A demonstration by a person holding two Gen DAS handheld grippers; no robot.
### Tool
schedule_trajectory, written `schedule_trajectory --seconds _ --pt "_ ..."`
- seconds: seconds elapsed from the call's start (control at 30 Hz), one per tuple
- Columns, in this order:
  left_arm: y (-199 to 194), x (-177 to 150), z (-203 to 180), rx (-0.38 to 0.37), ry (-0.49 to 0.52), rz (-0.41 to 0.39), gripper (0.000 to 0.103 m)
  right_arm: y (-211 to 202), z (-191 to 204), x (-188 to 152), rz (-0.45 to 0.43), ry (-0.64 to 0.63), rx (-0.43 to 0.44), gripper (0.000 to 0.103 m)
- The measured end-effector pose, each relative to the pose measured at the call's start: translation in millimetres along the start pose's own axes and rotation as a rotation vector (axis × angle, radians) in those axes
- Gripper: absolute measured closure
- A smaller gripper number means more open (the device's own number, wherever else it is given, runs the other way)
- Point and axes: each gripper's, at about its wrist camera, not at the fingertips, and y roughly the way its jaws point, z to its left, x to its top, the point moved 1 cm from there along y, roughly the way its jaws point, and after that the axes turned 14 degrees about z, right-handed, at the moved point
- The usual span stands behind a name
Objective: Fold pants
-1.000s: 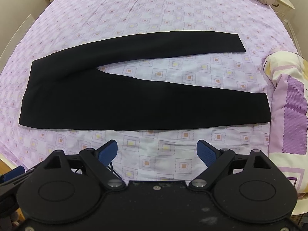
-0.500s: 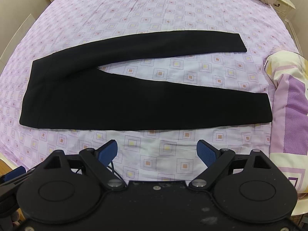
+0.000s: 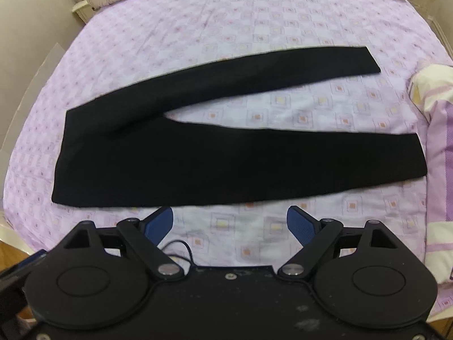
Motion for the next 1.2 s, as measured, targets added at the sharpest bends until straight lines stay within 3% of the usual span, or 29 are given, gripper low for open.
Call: schedule_trajectory --seconds 0.13,0.37,0.57,0.8,0.83,0.87,0.9,0.93,1.0,1.03,1.07,1.1,1.2 --pt "10 27 11 0.040 0.039 -0.025 0.065 8 7 12 -0.026 0.034 0.013 0.012" --pt "36 93 32 0.013 0.091 -0.041 0.065 19 11 57 -0.089 0.128 -0.080 0.013" --pt "67 144 28 -0.019 0.162 -0.027 0.065 31 -9 118 -0.123 0.247 -0.127 0.014" --pt "102 171 8 -0.012 0.171 0.033 0.065 71 -59 209 -0.129 0.341 -0.197 0.018" --pt "106 172 6 -0.008 0.164 0.043 0.065 78 -66 221 -0.134 0.352 -0.218 0.036" --pt "109 172 3 -0.006 0.158 0.053 0.065 86 -75 235 -0.125 0.362 -0.245 0.081" --pt "113 173 1 -0.005 0.156 0.065 0.065 98 -87 253 -0.092 0.373 -0.238 0.099" --pt "116 174 -2 -0.002 0.156 0.078 0.065 109 -99 267 -0.070 0.399 -0.210 0.091" --pt "122 177 -6 0.012 0.158 0.094 0.065 128 -121 294 -0.054 0.463 -0.216 0.088" --pt "125 179 -7 0.021 0.160 0.096 0.065 136 -132 307 -0.052 0.490 -0.231 0.068" --pt "127 181 -9 0.032 0.162 0.094 0.065 144 -138 316 -0.052 0.515 -0.240 0.040" --pt "129 183 -10 0.041 0.165 0.091 0.065 153 -146 328 -0.049 0.543 -0.244 0.033" --pt "134 192 -14 0.068 0.180 0.086 0.065 175 -160 352 -0.029 0.602 -0.283 0.031"
